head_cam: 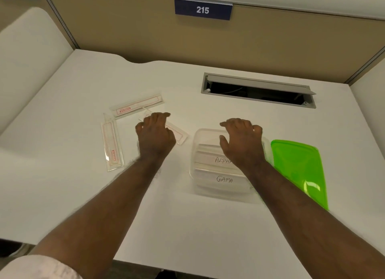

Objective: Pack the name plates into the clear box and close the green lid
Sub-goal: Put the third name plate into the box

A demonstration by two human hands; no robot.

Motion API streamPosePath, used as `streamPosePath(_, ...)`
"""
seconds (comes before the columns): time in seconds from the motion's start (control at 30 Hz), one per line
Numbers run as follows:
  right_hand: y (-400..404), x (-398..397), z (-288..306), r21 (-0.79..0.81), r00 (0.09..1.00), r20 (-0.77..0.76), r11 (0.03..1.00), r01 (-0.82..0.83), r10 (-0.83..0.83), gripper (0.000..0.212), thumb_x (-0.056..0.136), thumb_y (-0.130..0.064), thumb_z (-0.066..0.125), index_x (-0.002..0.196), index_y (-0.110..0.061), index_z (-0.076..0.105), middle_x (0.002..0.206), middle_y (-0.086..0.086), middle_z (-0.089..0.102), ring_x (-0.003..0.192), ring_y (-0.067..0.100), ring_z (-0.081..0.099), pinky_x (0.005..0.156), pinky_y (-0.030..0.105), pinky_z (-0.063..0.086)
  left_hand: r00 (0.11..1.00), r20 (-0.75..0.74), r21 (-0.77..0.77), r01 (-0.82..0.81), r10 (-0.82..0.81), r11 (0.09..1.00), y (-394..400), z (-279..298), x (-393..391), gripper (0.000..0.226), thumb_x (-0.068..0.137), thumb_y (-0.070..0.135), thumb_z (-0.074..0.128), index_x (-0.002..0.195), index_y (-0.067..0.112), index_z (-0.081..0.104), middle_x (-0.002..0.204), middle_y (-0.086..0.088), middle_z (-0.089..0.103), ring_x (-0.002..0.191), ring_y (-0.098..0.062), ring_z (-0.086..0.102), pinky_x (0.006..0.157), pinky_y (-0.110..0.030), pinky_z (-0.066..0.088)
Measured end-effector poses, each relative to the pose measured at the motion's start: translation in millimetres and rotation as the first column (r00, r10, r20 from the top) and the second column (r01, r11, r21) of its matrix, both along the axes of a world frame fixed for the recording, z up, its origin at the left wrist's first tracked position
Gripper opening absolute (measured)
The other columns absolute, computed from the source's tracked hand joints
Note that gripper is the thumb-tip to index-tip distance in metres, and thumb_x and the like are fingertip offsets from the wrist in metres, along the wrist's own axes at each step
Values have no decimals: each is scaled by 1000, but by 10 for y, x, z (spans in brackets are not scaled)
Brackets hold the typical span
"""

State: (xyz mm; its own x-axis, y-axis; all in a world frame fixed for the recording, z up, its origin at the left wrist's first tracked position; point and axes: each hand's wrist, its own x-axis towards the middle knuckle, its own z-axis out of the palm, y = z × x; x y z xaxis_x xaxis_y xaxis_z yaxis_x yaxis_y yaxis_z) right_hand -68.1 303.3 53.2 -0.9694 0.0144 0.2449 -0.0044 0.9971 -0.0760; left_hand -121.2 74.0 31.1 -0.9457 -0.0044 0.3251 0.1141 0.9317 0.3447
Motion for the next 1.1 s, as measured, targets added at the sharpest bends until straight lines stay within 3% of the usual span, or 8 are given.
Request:
streamPosePath(0.13,-340,-186,-58,-6,997,34,998,-65,65,40,86,-36,50,124,-26,58,129,-3,58,121,21,50,95,45,29,974,129,73,-194,184,978,-215,-13,-131,56,72,14,52,127,20,56,124,-2,60,114,-28,52,96,-44,33)
streamPosePath(0.3,-730,-448,-121,33,987,86,990,-139,136,42,86,-36,52,126,-23,57,133,1,57,123,23,48,97,48,27,940,253,112,-265,230,958,-411,-90,-353,55,77,21,52,132,22,51,128,-5,58,117,-30,50,96,-46,34)
streamPosePath(0.47,-1002,-694,-202,124,971,189,977,-173,148,39,90,-39,47,123,-20,55,125,3,60,123,26,47,102,52,24,876,463,314,-304,135,899,-543,-272,-586,53,85,23,51,138,19,45,136,-10,50,128,-33,40,103,-45,35)
streamPosePath(0.7,-1264,-938,-324,195,914,399,967,-162,73,21,88,-31,54,102,-19,62,102,2,68,112,25,55,113,61,4,764,645,415,-321,-26,851,-489,-354,-784,46,93,30,50,135,12,51,139,-9,54,129,-28,48,109,-34,35)
streamPosePath(0.8,-1313,-1007,-339,226,899,437,966,-128,17,11,85,-30,57,91,-21,60,87,-1,69,100,23,59,114,61,-2,728,671,583,-397,-144,709,-419,-362,-775,43,91,26,54,129,6,55,129,-16,61,112,-33,62,102,-47,46)
streamPosePath(0.87,-1312,-1031,-344,239,895,446,965,-111,-8,8,83,-29,60,88,-22,58,82,-2,67,98,22,60,114,60,-2,707,687,621,-448,-170,643,-379,-366,-752,43,89,23,55,128,5,56,121,-13,66,84,-25,67,81,-37,52)
streamPosePath(0.93,-1311,-1036,-352,246,894,447,964,-104,-18,7,80,-23,60,82,-23,53,73,-2,61,95,22,60,114,60,-2,680,702,653,-495,-213,573,-334,-361,-733,43,87,17,58,129,8,55,117,-11,67,69,-17,61,59,-28,44)
streamPosePath(1.1,-1321,-1000,-353,240,914,405,962,-128,21,10,80,-18,54,74,-22,47,60,-3,44,89,23,61,115,59,0,650,697,693,-501,-303,519,-269,-323,-675,10,86,16,58,95,16,63,100,-7,69,72,-18,63,62,-26,40)
